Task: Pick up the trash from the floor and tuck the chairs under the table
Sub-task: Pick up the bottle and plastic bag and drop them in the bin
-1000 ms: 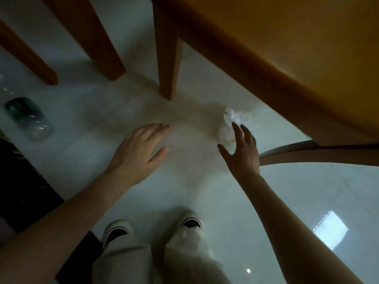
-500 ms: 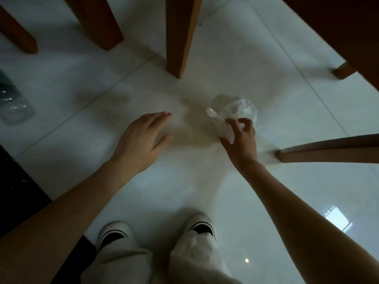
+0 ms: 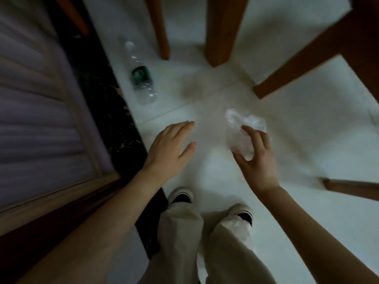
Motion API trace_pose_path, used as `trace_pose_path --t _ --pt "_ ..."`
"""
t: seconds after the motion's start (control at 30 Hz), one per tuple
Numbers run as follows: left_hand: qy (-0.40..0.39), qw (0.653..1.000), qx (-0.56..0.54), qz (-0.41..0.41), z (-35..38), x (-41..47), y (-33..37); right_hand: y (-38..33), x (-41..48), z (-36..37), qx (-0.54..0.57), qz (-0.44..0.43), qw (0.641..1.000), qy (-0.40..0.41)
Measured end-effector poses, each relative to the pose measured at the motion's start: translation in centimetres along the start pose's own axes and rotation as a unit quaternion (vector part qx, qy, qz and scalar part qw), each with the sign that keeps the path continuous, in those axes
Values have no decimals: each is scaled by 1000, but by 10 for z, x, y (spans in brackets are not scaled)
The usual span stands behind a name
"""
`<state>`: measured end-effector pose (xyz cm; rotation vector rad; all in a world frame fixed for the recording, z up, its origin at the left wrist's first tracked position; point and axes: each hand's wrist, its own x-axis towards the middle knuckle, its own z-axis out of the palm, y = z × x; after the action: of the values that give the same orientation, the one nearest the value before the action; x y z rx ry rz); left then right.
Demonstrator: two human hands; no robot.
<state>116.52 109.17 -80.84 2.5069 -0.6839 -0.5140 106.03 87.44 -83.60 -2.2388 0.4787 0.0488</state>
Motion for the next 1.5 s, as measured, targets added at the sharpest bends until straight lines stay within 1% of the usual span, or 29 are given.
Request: trace_pose_path --t 0.17,0.33,0.5,0.67,0.73,0.8,0.87,1.03,1.17,1.27,1.37,1.5 --pt "64 997 5 -40 -36 1 -38 -48 32 19 4 -54 998 -30" --pt "154 983 -26 -96 -26 40 -93 -57 89 54 2 -103 994 -24" --pt "223 950 -101 -194 9 102 -148 -39 142 96 -11 -146 989 -9" --pt "254 909 -132 -302 47 153 -190 -9 174 127 -29 -155 987 -18" --pt "257 888 -166 -342 56 166 -202 1 179 133 -31 -150 988 -20" --pt "258 874 -189 -367 62 171 -208 7 180 135 -33 -145 989 -20" --pt "262 872 -180 -373 68 164 -204 10 175 133 -38 -132 990 -22" --pt "273 870 -203 -358 61 102 -163 -7 134 106 -25 -87 996 -28" --pt "270 880 -212 -329 23 32 -100 -50 82 54 -21 -47 998 -31" --pt "258 878 -235 -328 -32 -19 -38 -102 37 -2 -13 1 999 -38" --pt "244 875 -282 -308 -106 -64 30 -168 -5 -68 -9 34 998 -44" --pt "230 885 -288 -285 -217 -118 122 -270 -53 -162 -4 22 999 -42"
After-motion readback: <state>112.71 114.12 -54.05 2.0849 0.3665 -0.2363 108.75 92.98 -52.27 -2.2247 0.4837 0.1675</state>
